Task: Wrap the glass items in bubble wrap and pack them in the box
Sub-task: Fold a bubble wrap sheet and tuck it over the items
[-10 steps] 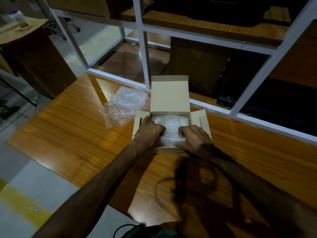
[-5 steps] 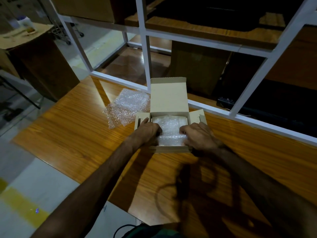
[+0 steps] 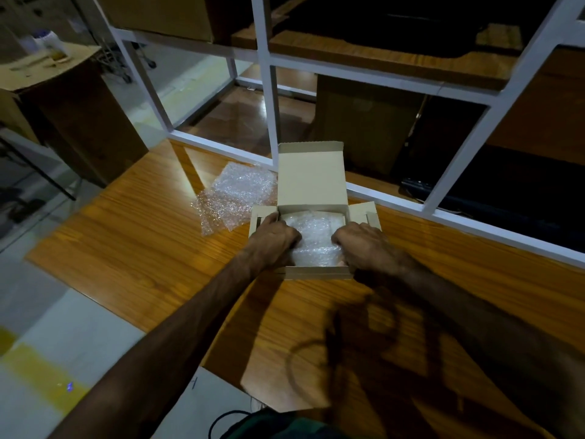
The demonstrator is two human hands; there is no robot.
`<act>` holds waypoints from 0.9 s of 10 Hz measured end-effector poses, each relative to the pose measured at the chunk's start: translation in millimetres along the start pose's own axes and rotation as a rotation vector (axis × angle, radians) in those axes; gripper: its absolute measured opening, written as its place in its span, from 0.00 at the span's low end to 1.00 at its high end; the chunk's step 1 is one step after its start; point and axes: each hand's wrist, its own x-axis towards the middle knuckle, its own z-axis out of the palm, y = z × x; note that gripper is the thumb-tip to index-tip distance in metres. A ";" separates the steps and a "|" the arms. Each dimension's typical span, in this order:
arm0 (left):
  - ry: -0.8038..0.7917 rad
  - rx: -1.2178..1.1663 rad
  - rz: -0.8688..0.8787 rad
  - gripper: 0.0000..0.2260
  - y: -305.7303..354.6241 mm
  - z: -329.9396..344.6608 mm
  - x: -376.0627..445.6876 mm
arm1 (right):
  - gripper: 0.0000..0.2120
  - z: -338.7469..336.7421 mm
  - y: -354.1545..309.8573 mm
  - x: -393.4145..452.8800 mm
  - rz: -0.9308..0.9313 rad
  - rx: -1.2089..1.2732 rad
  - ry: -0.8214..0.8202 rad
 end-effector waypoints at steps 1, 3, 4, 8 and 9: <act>0.010 -0.032 -0.033 0.09 0.1 2.3 -0.1 | 0.18 -10.7 7.9 4.7 0.018 0.139 -0.085; -0.001 -0.304 -0.166 0.09 5.3 -0.9 -5.7 | 0.06 -11.2 19.5 0.7 -0.030 0.211 -0.079; 0.089 -0.431 -0.175 0.13 22.3 5.1 -11.9 | 0.08 -8.5 16.9 -1.6 -0.086 0.125 -0.037; 0.086 -0.323 0.056 0.11 11.8 3.0 4.7 | 0.13 -16.5 16.8 -2.6 -0.162 -0.027 -0.079; 0.041 -0.385 0.018 0.13 6.7 4.9 7.3 | 0.15 -17.0 13.4 -1.0 -0.144 0.005 -0.111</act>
